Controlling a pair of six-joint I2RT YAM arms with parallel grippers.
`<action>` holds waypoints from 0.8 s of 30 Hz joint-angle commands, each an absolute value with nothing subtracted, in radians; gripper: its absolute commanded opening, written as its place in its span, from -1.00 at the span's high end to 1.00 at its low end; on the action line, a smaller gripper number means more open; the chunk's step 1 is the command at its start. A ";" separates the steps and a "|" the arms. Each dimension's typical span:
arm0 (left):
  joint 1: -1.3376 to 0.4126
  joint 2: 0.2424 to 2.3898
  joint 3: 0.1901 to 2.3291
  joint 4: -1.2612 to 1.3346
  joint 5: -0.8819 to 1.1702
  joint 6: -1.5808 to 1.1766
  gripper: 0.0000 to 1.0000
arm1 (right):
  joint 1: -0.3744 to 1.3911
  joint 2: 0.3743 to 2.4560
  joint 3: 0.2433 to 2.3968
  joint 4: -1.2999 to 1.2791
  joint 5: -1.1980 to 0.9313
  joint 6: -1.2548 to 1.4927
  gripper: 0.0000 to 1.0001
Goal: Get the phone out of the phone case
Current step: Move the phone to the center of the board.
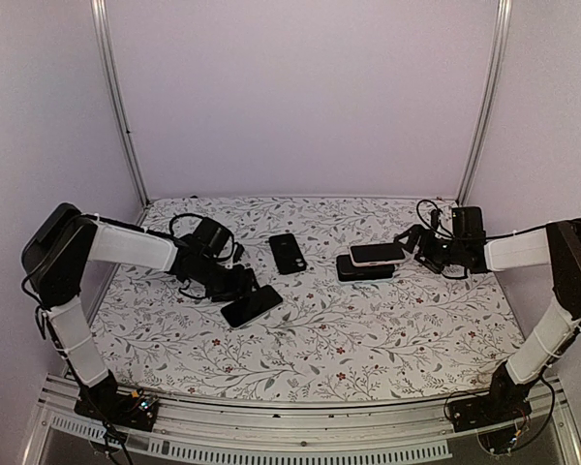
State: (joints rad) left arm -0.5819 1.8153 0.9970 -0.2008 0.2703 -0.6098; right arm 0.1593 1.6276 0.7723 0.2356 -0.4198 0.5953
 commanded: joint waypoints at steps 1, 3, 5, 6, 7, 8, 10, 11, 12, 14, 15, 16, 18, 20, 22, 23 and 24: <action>-0.643 1.769 0.955 -0.243 0.238 -0.648 -0.45 | 0.150 1.649 0.759 0.291 -0.447 0.597 -0.98; -0.666 1.751 0.932 -0.244 0.235 -0.674 -0.46 | 0.150 1.660 0.759 0.300 -0.453 0.599 -0.98; -0.690 1.735 0.917 -0.252 0.227 -0.700 -0.46 | 0.148 1.675 0.759 0.307 -0.458 0.600 -0.98; -0.700 1.728 0.910 -0.254 0.223 -0.710 -0.46 | 0.149 1.680 0.759 0.311 -0.461 0.600 -0.98; -0.713 1.721 0.903 -0.254 0.222 -0.719 -0.46 | 0.149 1.686 0.759 0.317 -0.465 0.601 -0.98; -0.722 1.715 0.901 -0.254 0.220 -0.726 -0.46 | 0.149 1.690 0.761 0.324 -0.470 0.603 -0.98; -0.735 1.709 0.899 -0.257 0.220 -0.736 -0.47 | 0.148 1.704 0.763 0.333 -0.482 0.608 -0.98; -0.739 1.707 0.899 -0.256 0.223 -0.740 -0.47 | 0.148 1.712 0.766 0.336 -0.488 0.609 -0.98; -0.743 1.703 0.900 -0.255 0.228 -0.744 -0.46 | 0.148 1.716 0.768 0.341 -0.495 0.612 -0.98; -0.753 1.698 0.905 -0.255 0.235 -0.751 -0.47 | 0.149 1.733 0.771 0.351 -0.511 0.617 -0.98; -0.759 1.697 0.908 -0.255 0.238 -0.752 -0.47 | 0.148 1.739 0.772 0.357 -0.519 0.621 -0.98; -0.763 1.695 0.911 -0.255 0.240 -0.753 -0.47 | 0.149 1.747 0.773 0.363 -0.524 0.625 -0.97; -0.767 1.694 0.915 -0.260 0.240 -0.752 -0.46 | 0.149 1.759 0.776 0.369 -0.530 0.635 -0.95; -0.767 1.691 0.918 -0.265 0.242 -0.749 -0.47 | 0.148 1.769 0.777 0.375 -0.533 0.641 -0.90; -0.767 1.679 0.919 -0.268 0.240 -0.746 -0.47 | 0.149 1.778 0.780 0.383 -0.534 0.652 -0.85; -0.767 1.673 0.922 -0.274 0.234 -0.744 -0.47 | 0.148 1.785 0.783 0.387 -0.534 0.655 -0.82; -0.766 1.668 0.928 -0.285 0.226 -0.739 -0.47 | 0.145 1.791 0.788 0.389 -0.534 0.661 -0.80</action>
State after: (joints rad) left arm -0.7547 1.7115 0.9073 -0.2550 0.2344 -0.7414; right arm 0.1543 1.7607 0.7719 0.3454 -0.5129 0.6369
